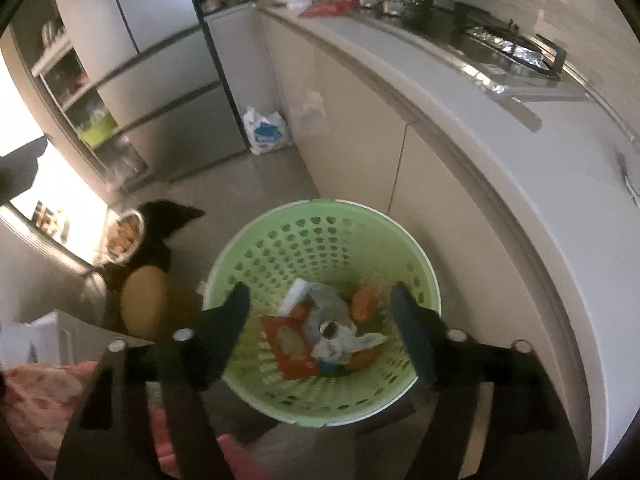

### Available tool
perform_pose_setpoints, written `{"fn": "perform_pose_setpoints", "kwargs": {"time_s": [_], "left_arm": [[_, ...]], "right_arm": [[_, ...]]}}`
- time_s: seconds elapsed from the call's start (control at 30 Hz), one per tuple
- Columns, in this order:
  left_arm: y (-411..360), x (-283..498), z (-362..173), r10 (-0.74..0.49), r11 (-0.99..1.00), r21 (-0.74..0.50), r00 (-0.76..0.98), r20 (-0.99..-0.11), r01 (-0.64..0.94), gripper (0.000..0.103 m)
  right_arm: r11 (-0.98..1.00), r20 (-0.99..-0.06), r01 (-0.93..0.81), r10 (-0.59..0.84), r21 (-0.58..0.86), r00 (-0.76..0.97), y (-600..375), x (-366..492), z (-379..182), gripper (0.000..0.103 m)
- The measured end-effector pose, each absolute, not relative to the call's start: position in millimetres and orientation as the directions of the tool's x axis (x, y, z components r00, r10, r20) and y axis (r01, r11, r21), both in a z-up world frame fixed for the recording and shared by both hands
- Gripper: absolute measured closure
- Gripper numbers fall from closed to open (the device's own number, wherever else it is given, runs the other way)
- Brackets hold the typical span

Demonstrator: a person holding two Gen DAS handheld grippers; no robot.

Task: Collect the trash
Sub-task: 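Move to the clear plastic container and grasp it with the left tool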

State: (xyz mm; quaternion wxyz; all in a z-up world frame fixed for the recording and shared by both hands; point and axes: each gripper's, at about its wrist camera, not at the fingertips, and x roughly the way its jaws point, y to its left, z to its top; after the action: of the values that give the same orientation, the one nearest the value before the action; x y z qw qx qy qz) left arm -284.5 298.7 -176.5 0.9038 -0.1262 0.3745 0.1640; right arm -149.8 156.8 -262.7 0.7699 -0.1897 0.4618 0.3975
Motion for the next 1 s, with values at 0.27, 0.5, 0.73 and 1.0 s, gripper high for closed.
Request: {"fn": "perform_pose_setpoints", "kwargs": {"time_s": [0.27, 0.5, 0.73, 1.0], "left_arm": [[297.7, -291.4, -176.2, 0.220, 0.911, -0.091, 0.659, -0.719, -0.403, 0.008], [287.2, -289.8, -177.8, 0.211, 0.922, -0.079, 0.662, -0.719, -0.380, 0.008], [274.3, -270.0, -173.4, 0.172, 0.938, -0.090, 0.674, -0.719, -0.335, 0.008], [246.7, -201.7, -155.8, 0.090, 0.976, -0.078, 0.698, -0.710, -0.205, 0.008]], "right_arm": [[0.686, -0.842, -0.722, 0.441, 0.092, 0.311, 135.8, -146.3, -243.0, 0.004], [0.727, -0.827, -0.680, 0.437, 0.093, 0.354, 107.8, -158.1, -216.5, 0.002], [0.753, -0.814, -0.653, 0.430, 0.084, 0.391, 82.7, -160.3, -199.3, 0.002], [0.811, -0.793, -0.583, 0.389, 0.053, 0.469, 50.4, -124.6, -177.7, 0.002]]}}
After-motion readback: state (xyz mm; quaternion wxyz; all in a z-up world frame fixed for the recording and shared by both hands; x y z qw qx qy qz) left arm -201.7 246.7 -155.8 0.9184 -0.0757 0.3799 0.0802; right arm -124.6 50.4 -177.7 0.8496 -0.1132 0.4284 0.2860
